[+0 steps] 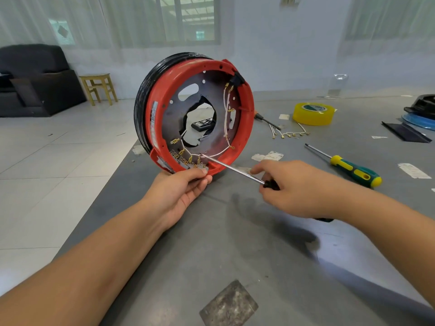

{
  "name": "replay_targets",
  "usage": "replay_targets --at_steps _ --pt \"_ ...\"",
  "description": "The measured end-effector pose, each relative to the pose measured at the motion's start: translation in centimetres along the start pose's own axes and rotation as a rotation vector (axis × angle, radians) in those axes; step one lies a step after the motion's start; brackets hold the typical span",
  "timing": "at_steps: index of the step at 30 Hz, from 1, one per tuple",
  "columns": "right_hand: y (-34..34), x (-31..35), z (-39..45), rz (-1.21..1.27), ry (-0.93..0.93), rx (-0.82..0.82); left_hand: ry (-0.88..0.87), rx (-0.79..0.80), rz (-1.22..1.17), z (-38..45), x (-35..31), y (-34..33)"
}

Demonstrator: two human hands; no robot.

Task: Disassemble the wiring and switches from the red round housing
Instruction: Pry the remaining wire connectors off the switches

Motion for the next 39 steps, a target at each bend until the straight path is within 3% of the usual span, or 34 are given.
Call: replay_targets --at_steps 7,12,16,23,39 --pt "2.6 -0.7 1.3 0.274 0.031 0.001 -0.04 -0.024 0.03 0.6 -0.8 0.6" --pt "5.4 -0.1 2.1 0.009 -0.033 0.082 -0.05 -0.014 0.041 1.0 -0.8 0.9" --pt "6.8 0.9 2.5 0.042 -0.134 0.154 -0.081 -0.015 0.087 1.4 -1.0 1.2" --pt "7.0 1.9 2.5 -0.023 0.015 0.048 -0.098 0.018 0.136 1.6 -1.0 1.2" --pt "7.1 2.1 2.5 -0.074 0.067 -0.025 -0.127 0.026 0.13 1.7 -0.8 1.1"
Point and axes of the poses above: each hand's wrist, its own z-axis towards the middle knuckle, its own y-axis out of the back of the hand, x = y × z, the point moved 1 cm from there along z, towards the middle knuckle, and after that the axes turned 9 degrees about z, right-handed, at the moved point
